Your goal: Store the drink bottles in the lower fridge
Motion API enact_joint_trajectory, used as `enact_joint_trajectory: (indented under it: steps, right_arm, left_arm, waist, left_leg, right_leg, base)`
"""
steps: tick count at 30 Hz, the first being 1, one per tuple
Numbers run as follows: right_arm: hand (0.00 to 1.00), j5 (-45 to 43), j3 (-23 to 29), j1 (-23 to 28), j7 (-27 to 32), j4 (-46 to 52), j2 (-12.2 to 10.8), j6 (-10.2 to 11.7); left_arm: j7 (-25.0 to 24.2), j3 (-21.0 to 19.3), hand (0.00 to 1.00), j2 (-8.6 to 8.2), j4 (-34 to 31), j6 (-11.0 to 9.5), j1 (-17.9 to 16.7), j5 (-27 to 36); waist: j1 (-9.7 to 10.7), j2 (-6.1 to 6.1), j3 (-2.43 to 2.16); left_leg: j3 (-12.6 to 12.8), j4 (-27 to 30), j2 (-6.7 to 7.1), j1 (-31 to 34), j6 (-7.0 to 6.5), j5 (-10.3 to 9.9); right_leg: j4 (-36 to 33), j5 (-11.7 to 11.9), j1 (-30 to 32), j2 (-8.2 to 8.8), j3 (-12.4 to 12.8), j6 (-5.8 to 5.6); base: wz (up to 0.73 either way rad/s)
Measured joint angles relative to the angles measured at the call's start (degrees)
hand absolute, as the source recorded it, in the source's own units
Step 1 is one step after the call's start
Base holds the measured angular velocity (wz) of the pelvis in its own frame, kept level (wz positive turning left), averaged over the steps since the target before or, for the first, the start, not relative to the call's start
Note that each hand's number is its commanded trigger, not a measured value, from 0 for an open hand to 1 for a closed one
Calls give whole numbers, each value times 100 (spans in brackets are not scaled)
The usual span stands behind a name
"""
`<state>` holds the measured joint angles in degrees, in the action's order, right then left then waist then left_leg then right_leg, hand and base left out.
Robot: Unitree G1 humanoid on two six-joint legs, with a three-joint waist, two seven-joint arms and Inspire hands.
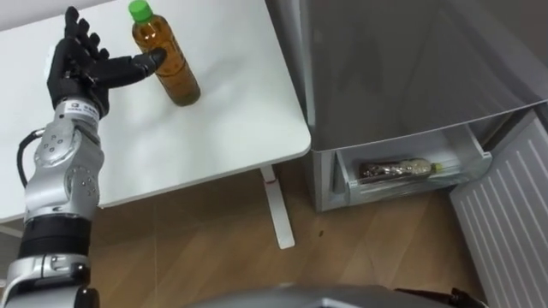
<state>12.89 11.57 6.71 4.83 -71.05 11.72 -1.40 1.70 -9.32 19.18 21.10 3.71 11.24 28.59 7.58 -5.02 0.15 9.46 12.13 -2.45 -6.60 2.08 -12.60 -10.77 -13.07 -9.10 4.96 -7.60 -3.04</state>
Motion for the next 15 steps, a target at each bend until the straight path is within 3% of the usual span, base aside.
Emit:
enact_joint_trajectory:
  steps: [6,15]
  right_arm:
    - [0,1,0,10,1,0,-1,-13]
    - [0,-7,-1,-17,4,1,-5,-120]
  left_arm:
    - [-119,-4,0,52,92,51,91,0]
    - [-113,-3,0,52,106,152,92,-4]
  waist:
    - [-5,61,27]
    - [-10,147,-26]
  left_leg:
    - [27,-30,0,-6,0,0]
    - [66,-59,0,0,0,0]
  right_leg:
    - [11,0,29,-4,42,0]
    - [1,5,91,-10,141,-4]
  base:
    - [-3]
    - [-4]
